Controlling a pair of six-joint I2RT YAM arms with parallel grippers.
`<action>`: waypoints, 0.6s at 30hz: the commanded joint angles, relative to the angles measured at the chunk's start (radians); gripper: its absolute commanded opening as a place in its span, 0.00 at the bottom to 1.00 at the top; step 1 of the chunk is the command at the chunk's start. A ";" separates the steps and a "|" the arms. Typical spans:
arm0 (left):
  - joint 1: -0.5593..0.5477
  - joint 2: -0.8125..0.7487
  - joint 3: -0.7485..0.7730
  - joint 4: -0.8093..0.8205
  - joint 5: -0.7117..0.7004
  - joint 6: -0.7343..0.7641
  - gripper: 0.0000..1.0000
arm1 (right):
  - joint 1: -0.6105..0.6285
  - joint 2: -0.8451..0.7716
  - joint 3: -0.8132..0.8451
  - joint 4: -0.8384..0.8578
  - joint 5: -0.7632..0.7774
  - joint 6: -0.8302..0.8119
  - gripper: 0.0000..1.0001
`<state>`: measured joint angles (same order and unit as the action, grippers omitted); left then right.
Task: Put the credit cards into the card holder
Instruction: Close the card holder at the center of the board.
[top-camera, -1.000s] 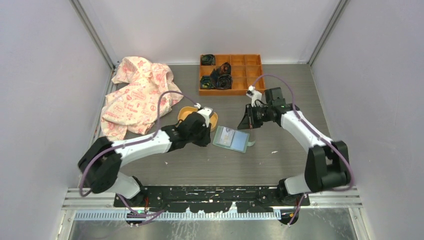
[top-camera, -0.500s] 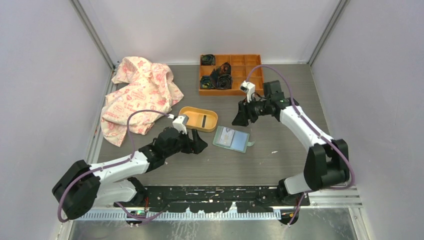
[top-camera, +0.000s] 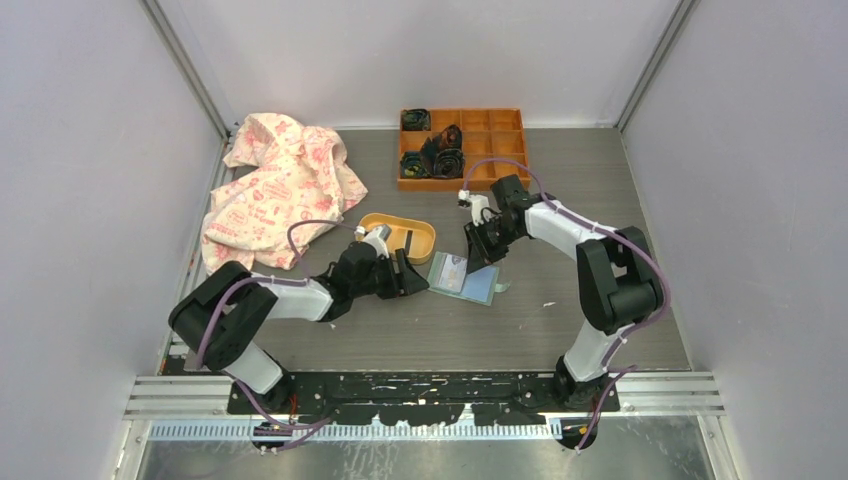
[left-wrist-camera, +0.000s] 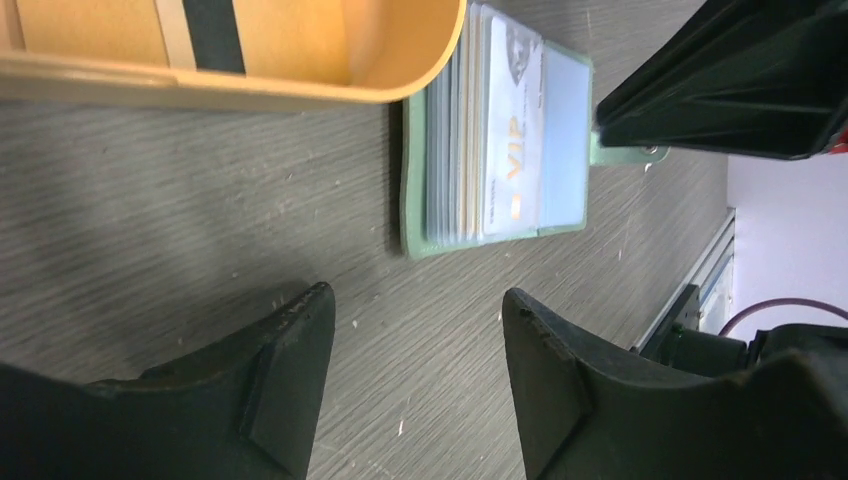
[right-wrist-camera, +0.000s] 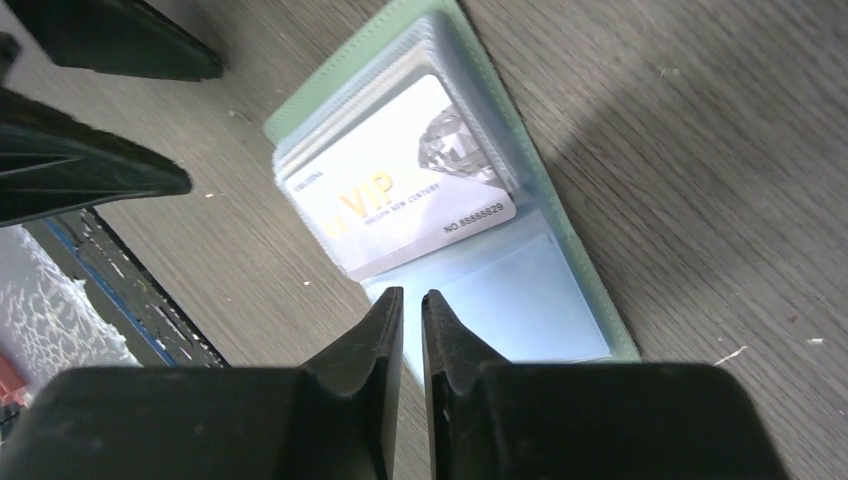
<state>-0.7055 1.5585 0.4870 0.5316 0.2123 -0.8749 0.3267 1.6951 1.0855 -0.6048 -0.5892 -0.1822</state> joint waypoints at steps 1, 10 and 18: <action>0.005 0.025 0.066 -0.009 -0.004 0.005 0.63 | 0.018 0.042 0.076 -0.072 0.061 -0.024 0.17; 0.006 0.151 0.146 -0.051 0.030 0.002 0.64 | 0.062 0.106 0.106 -0.091 0.086 -0.026 0.16; 0.005 0.208 0.182 -0.072 0.045 -0.005 0.64 | 0.066 0.141 0.122 -0.089 0.091 -0.016 0.16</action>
<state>-0.7044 1.7248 0.6617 0.5152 0.2562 -0.8871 0.3912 1.8214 1.1637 -0.6891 -0.5053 -0.1959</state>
